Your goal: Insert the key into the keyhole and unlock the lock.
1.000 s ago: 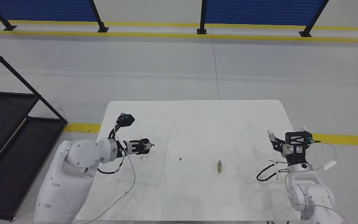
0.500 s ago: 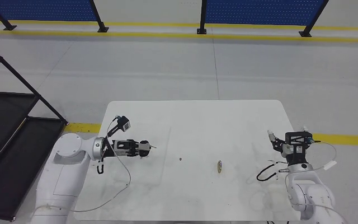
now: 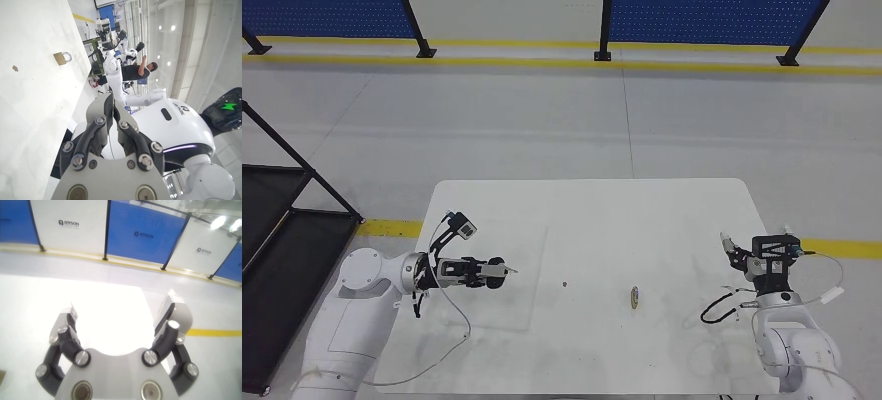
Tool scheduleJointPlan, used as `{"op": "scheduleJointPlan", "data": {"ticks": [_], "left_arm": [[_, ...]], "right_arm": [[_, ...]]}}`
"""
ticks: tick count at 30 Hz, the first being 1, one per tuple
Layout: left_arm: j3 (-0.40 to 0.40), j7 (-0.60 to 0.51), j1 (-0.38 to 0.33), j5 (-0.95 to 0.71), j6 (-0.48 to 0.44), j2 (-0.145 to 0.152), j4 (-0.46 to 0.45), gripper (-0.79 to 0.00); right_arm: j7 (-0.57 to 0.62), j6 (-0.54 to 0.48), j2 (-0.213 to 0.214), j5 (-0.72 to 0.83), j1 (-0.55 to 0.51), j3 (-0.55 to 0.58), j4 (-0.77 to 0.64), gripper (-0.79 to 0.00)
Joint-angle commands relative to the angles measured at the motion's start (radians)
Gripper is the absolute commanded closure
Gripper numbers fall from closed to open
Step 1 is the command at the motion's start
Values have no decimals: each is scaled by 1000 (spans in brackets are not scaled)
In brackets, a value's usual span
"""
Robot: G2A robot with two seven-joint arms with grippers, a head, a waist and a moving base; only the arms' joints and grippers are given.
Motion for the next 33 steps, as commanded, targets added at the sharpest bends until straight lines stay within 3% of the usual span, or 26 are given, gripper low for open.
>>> {"op": "scheduleJointPlan", "data": {"ticks": [1, 9, 14, 18, 25, 29, 33], "left_arm": [[0, 0, 0, 0, 0, 0, 0, 0], [0, 0, 0, 0, 0, 0, 0, 0], [0, 0, 0, 0, 0, 0, 0, 0], [0, 0, 0, 0, 0, 0, 0, 0], [0, 0, 0, 0, 0, 0, 0, 0], [0, 0, 0, 0, 0, 0, 0, 0], [0, 0, 0, 0, 0, 0, 0, 0]], "right_arm": [[0, 0, 0, 0, 0, 0, 0, -785], [1, -4, 0, 4, 1, -2, -2, -785], [107, -89, 4, -47, 18, -24, -89, -785], [248, -132, 4, -73, 39, -61, -170, -785], [655, -170, 2, -79, 109, -144, -278, -785], [814, -175, -2, -59, 138, -193, -334, -785], [1046, -141, -8, 0, 170, -250, -366, -785]]}}
